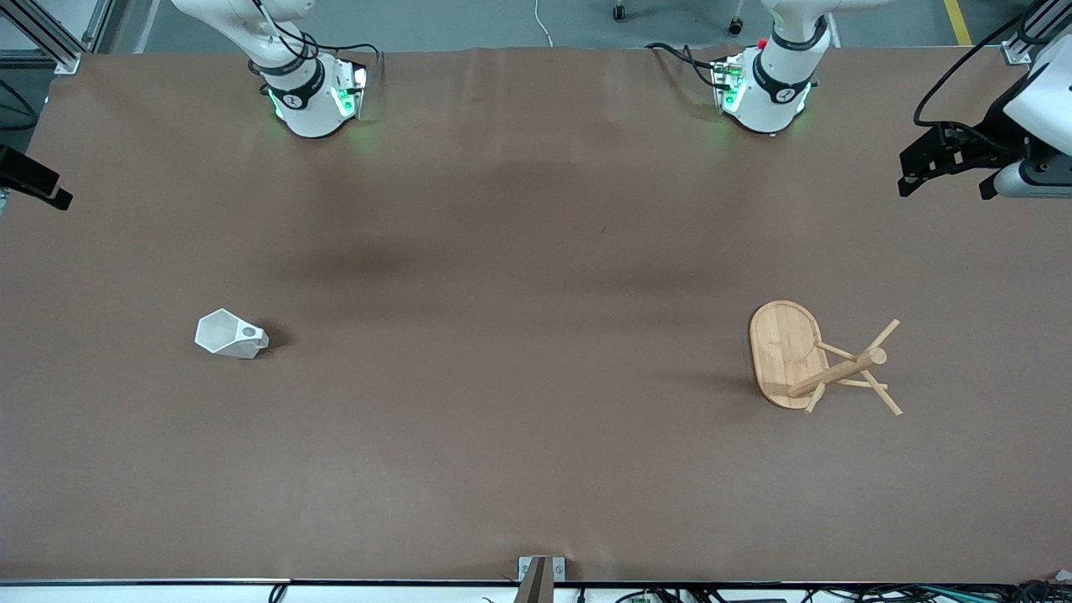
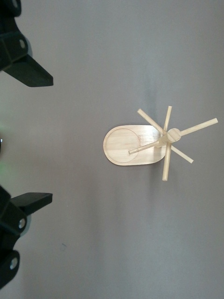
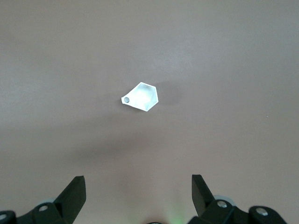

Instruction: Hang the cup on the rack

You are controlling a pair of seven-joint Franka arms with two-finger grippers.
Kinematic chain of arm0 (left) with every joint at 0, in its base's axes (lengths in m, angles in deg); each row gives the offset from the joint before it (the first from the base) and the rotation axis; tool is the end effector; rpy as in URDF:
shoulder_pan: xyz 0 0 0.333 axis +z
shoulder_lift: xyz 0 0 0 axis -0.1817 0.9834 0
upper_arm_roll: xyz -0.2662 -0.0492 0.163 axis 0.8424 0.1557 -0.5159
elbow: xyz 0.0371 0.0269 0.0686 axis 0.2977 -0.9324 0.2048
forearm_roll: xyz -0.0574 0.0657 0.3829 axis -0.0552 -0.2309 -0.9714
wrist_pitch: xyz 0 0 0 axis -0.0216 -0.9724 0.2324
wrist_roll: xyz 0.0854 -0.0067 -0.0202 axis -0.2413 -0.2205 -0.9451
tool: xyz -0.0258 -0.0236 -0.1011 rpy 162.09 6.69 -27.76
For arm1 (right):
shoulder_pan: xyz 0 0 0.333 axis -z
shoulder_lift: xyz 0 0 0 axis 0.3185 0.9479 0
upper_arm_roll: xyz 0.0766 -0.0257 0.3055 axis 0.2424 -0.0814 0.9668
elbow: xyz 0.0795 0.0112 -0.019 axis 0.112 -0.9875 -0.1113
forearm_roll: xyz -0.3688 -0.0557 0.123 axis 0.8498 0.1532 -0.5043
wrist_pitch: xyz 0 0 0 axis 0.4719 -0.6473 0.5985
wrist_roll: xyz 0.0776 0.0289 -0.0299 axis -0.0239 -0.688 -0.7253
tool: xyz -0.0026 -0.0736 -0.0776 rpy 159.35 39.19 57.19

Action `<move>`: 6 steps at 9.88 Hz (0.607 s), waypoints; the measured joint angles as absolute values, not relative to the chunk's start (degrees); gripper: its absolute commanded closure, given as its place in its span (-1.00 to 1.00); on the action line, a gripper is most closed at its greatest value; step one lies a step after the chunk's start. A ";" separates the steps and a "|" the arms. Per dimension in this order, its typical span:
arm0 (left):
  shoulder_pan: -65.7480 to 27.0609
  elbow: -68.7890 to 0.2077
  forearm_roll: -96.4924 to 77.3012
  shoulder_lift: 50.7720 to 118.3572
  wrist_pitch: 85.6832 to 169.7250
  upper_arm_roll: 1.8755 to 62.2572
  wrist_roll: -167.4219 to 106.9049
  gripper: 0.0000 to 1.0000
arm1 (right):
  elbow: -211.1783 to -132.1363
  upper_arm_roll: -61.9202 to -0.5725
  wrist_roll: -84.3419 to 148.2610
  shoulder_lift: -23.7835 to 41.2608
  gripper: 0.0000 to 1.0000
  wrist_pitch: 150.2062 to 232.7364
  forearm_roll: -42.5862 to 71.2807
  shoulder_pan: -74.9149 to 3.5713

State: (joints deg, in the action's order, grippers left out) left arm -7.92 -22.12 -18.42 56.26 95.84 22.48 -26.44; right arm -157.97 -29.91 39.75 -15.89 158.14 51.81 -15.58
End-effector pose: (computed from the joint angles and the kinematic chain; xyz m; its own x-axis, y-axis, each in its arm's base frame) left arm 0.5278 -0.0591 0.6635 0.9981 -0.0608 0.0058 -0.0607 -0.9981 -0.0039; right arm 0.5298 -0.0675 0.6628 0.9844 -0.1725 -0.0340 -0.1723 -0.9850 0.0093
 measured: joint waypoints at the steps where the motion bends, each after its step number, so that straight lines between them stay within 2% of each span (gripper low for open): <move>1: -7.91 -22.12 -18.42 56.26 95.84 22.47 -26.44 -1.00 | -157.97 -29.91 39.75 -15.89 -1.00 157.99 51.81 -15.58; 6: -7.82 -21.75 -18.42 56.26 96.20 22.39 -26.43 -1.00 | -157.97 -29.91 39.74 -15.89 -1.00 157.87 51.81 -15.58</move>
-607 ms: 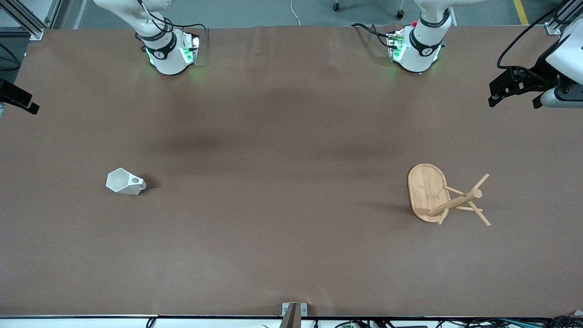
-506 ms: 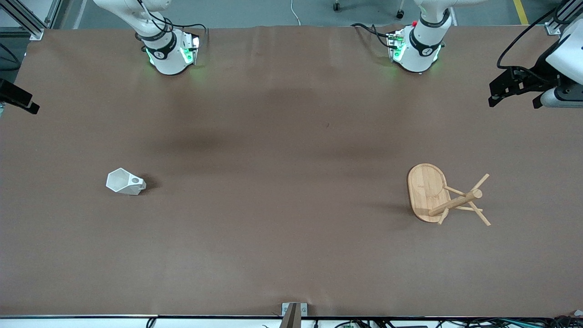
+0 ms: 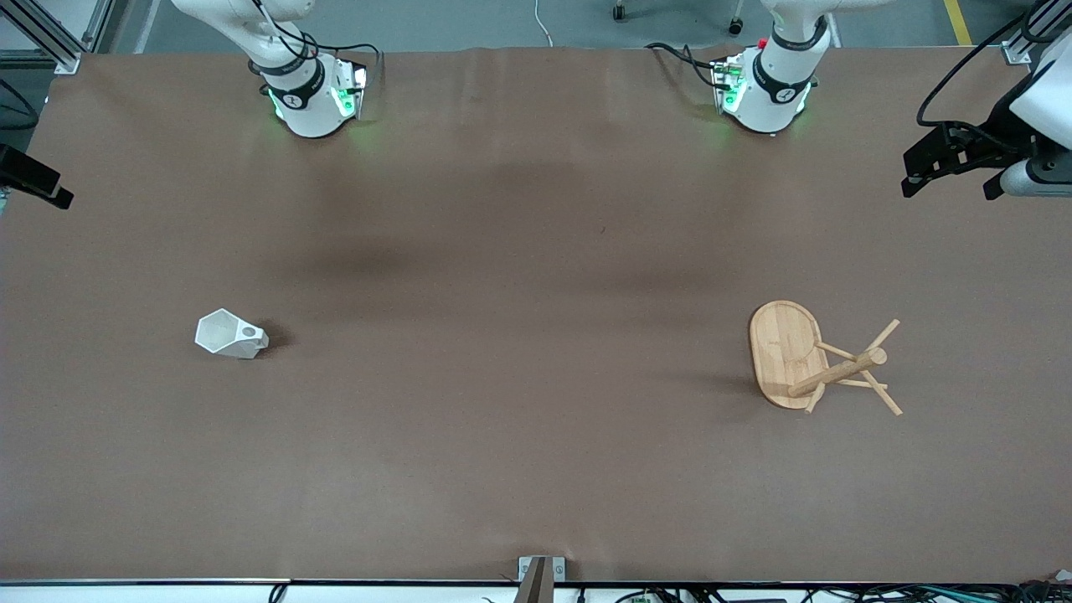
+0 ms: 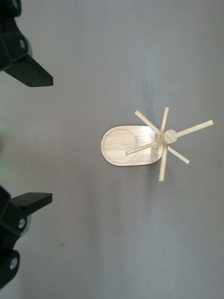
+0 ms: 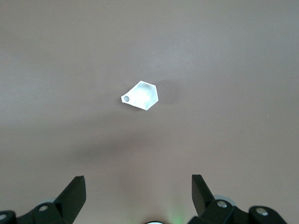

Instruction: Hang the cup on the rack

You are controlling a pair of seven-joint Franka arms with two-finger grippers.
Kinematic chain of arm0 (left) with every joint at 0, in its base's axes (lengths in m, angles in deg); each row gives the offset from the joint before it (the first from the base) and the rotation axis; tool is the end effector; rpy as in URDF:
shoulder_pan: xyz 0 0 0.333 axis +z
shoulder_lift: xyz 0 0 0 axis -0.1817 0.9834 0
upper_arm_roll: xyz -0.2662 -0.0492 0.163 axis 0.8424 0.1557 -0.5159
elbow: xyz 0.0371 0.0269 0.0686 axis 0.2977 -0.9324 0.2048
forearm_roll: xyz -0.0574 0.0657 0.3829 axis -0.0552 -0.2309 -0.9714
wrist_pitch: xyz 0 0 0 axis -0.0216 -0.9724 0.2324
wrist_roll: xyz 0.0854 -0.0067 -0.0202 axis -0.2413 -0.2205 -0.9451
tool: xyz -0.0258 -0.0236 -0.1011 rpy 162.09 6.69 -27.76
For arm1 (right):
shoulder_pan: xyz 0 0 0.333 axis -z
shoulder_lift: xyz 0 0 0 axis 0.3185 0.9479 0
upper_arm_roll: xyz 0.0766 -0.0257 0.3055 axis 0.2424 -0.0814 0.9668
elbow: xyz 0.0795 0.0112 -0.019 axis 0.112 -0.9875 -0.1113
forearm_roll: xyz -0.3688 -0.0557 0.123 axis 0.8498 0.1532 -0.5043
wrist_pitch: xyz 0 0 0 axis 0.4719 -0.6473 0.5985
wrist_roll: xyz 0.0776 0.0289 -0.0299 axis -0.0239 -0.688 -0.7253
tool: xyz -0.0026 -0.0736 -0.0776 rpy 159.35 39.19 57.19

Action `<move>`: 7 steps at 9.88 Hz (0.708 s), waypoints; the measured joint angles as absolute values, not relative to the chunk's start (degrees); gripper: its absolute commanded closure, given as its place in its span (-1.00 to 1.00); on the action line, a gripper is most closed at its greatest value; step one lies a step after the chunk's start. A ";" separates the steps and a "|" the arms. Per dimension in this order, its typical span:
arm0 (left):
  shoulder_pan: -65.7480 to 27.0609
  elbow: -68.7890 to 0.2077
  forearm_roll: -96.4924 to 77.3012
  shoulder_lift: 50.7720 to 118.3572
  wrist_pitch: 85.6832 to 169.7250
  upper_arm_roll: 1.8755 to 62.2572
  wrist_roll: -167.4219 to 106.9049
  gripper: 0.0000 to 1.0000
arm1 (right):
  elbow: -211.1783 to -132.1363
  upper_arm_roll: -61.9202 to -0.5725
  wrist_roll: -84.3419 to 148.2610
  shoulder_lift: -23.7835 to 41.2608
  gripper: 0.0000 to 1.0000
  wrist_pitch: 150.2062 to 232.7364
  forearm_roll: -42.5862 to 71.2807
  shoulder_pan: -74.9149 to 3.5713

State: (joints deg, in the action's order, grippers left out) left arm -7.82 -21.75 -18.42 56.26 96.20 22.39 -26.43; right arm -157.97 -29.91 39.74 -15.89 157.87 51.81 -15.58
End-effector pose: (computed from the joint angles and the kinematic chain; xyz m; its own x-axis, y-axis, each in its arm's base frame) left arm 0.5286 -0.0574 0.6670 0.9982 -0.0577 0.0185 -0.0576 -0.9983 -0.0032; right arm 0.5293 -0.0674 0.6624 0.9843 -0.1723 -0.0387 -0.1721 -0.9850 0.0095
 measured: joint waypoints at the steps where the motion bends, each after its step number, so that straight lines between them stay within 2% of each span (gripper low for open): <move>1: -7.81 -21.75 -18.42 56.26 96.21 22.38 -26.43 -1.00 | -158.00 -29.90 39.73 -15.88 -1.00 157.86 51.81 -15.58; 4: -7.80 -21.75 -18.42 56.27 96.21 22.36 -26.43 -1.00 | -161.28 -29.85 39.28 -15.47 -1.00 160.13 51.81 -15.56; 7: -7.84 -21.75 -18.42 56.40 96.21 22.37 -26.43 -1.00 | -174.82 -30.20 34.41 -12.56 -1.00 177.55 51.81 -14.10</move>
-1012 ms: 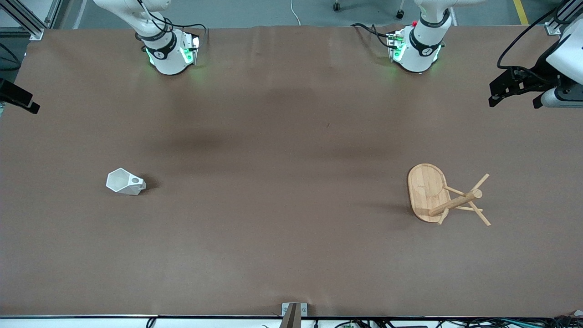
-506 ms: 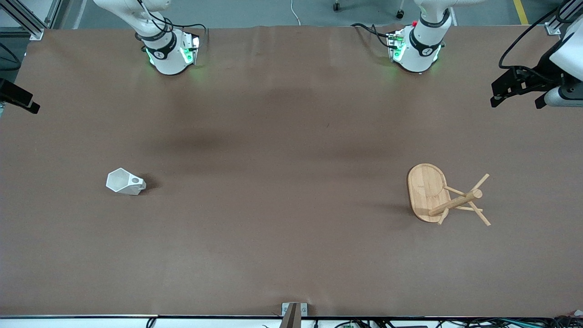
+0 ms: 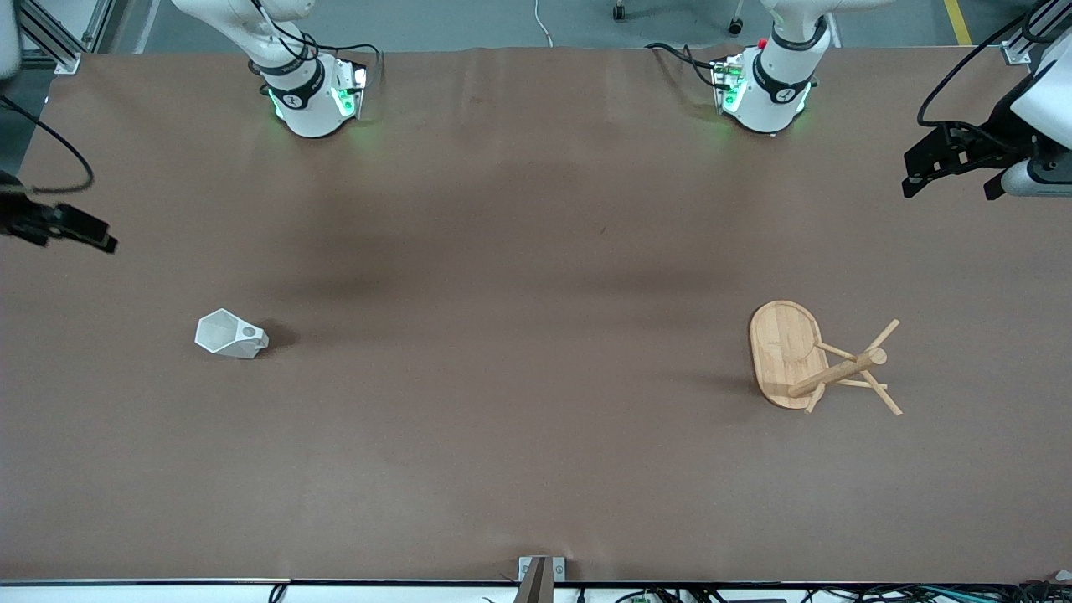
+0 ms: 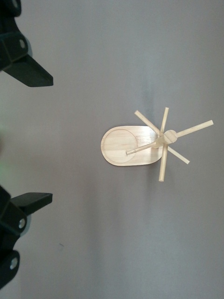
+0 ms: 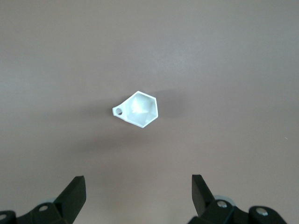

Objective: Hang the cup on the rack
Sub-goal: 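Reach the right gripper down to the white cup and grasp it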

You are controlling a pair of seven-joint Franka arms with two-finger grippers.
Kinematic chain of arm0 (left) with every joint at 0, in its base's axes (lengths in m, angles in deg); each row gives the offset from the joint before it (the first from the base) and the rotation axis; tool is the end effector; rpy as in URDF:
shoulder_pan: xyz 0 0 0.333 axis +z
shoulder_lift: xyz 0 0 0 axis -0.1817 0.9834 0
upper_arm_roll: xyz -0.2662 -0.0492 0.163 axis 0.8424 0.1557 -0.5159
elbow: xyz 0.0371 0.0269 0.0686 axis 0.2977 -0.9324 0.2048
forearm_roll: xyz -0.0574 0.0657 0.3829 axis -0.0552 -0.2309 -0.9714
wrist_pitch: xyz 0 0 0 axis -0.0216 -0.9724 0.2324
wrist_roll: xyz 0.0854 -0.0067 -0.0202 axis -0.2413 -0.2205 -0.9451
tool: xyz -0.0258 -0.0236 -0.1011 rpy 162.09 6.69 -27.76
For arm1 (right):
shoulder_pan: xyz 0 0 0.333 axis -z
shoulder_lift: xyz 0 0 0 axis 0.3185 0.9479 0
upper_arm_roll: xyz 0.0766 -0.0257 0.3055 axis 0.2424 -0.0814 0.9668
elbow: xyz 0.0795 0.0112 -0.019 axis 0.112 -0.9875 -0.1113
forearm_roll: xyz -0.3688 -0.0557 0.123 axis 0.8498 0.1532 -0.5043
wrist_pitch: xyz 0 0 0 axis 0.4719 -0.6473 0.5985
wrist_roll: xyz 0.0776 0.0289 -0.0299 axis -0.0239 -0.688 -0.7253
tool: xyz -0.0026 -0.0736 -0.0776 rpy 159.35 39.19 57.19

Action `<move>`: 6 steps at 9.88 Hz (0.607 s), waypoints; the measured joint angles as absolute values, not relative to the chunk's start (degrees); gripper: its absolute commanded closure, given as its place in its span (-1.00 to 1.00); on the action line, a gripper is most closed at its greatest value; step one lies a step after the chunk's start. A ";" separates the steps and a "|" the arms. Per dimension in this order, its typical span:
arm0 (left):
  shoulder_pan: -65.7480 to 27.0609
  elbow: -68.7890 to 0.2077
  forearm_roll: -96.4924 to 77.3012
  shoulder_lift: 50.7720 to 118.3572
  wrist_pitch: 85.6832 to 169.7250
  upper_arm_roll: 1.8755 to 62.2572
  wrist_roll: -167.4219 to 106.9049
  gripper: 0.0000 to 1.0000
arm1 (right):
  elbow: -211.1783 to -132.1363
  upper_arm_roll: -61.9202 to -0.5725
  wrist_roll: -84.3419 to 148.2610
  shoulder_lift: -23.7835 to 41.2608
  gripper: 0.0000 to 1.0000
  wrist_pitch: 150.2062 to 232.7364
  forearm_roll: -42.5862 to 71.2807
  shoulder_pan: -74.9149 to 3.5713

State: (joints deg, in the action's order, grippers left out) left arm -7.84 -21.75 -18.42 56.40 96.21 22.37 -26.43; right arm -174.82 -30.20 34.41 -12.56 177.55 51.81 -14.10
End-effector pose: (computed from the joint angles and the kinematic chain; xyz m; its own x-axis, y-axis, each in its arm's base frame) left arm 0.5294 -0.0573 0.6658 0.9982 -0.0577 0.0163 -0.0576 -0.9983 -0.0030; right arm 0.5633 -0.0881 0.5205 0.9930 -0.1078 -0.0482 -0.1074 -0.9942 0.0096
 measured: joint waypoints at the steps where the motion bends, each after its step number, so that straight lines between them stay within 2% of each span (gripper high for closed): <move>1: -7.84 -21.75 -18.42 56.47 96.21 22.37 -26.43 -1.00 | -178.56 -30.22 32.78 -10.65 -1.00 183.48 51.81 -13.16; 6: -7.89 -21.74 -18.42 56.57 96.19 22.38 -26.42 -1.00 | -191.41 -30.17 29.41 -0.68 -0.98 210.99 51.81 -11.68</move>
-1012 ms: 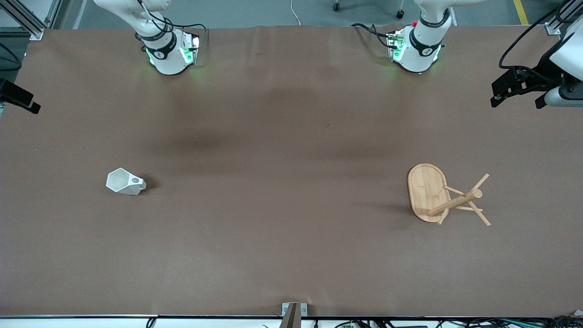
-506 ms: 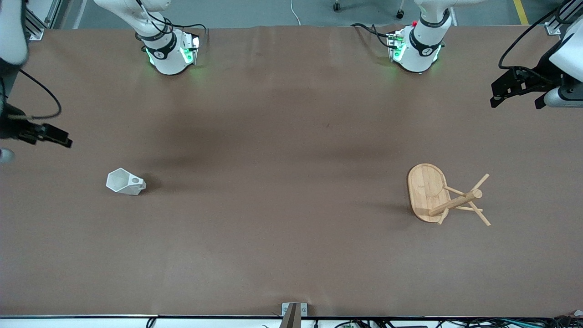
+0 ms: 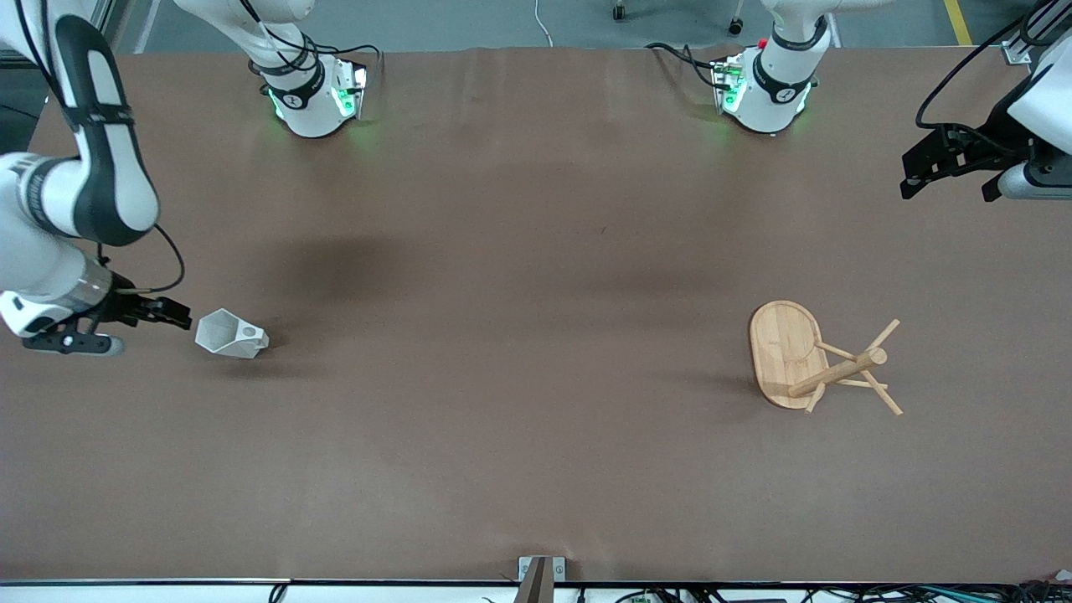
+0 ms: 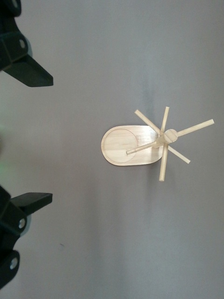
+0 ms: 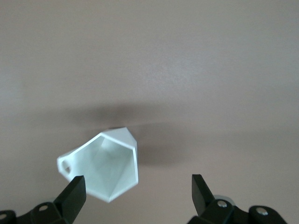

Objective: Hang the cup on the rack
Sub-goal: 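Reach the right gripper down to the white cup and grasp it, then lift the white cup with the right gripper toward the table middle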

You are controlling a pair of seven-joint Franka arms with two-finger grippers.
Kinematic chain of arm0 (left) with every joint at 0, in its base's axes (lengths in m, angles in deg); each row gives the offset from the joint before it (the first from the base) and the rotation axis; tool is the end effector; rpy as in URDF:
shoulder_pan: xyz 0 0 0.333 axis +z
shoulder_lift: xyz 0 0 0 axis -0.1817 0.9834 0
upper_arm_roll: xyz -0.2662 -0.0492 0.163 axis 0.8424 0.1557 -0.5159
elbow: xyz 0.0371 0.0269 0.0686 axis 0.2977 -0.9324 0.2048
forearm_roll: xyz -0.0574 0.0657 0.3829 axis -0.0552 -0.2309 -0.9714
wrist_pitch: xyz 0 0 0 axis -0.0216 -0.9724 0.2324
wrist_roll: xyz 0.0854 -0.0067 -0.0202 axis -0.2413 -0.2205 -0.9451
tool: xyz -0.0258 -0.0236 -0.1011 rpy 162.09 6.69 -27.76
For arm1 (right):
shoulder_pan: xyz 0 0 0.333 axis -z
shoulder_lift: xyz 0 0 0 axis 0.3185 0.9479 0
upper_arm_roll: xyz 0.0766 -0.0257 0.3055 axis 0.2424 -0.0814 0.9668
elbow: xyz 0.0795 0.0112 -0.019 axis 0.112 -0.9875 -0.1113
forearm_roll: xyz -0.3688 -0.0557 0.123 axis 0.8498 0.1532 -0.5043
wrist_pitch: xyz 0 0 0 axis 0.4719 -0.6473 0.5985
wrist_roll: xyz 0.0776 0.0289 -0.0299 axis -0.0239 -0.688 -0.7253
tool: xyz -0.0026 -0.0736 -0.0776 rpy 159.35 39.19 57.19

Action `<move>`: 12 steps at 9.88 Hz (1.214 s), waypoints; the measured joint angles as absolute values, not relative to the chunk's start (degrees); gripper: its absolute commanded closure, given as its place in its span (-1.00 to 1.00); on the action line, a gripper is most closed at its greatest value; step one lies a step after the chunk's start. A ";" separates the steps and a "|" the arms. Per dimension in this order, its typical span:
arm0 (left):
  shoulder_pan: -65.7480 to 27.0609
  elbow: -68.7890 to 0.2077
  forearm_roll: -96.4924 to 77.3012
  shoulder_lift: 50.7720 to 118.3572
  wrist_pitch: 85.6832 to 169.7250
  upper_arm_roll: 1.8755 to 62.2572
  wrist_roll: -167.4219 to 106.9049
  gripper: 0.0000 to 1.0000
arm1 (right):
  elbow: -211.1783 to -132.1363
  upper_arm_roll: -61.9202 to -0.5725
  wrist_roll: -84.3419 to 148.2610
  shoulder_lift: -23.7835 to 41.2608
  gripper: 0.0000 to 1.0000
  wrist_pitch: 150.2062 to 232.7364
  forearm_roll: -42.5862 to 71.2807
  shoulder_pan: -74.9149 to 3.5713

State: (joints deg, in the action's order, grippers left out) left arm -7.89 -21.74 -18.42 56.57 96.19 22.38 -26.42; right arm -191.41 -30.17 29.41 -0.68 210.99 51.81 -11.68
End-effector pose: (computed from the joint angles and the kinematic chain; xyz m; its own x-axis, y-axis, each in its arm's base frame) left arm 0.5303 -0.0579 0.6642 0.9982 -0.0589 0.0131 -0.0589 -0.9983 -0.0027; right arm 0.5765 -0.1138 0.3168 0.9979 -0.0547 0.0358 -0.0558 -0.9980 0.0303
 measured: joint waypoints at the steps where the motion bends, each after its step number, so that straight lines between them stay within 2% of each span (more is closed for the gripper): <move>1: -7.88 -21.74 -18.42 56.60 96.10 22.37 -26.42 -1.00 | -194.30 -30.16 28.63 0.61 -0.88 215.53 51.81 -11.68; 3: -7.87 -21.74 -18.42 56.61 95.98 22.36 -26.42 -1.00 | -196.20 -30.17 28.04 2.44 -0.57 217.94 51.81 -11.67; 8: -7.73 -21.74 -18.42 56.61 94.97 22.33 -26.42 -1.00 | -196.15 -30.11 27.68 4.54 0.98 218.86 48.04 -11.67; 12: -7.63 -21.73 -18.42 56.61 94.71 22.32 -26.42 -1.00 | -193.82 -30.19 25.03 5.69 0.99 218.40 46.33 -11.64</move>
State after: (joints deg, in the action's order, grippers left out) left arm -7.63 -21.73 -18.42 56.61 94.71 22.32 -26.42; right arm -193.82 -30.19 25.03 5.69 218.40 46.33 -11.64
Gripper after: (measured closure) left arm 0.000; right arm 0.938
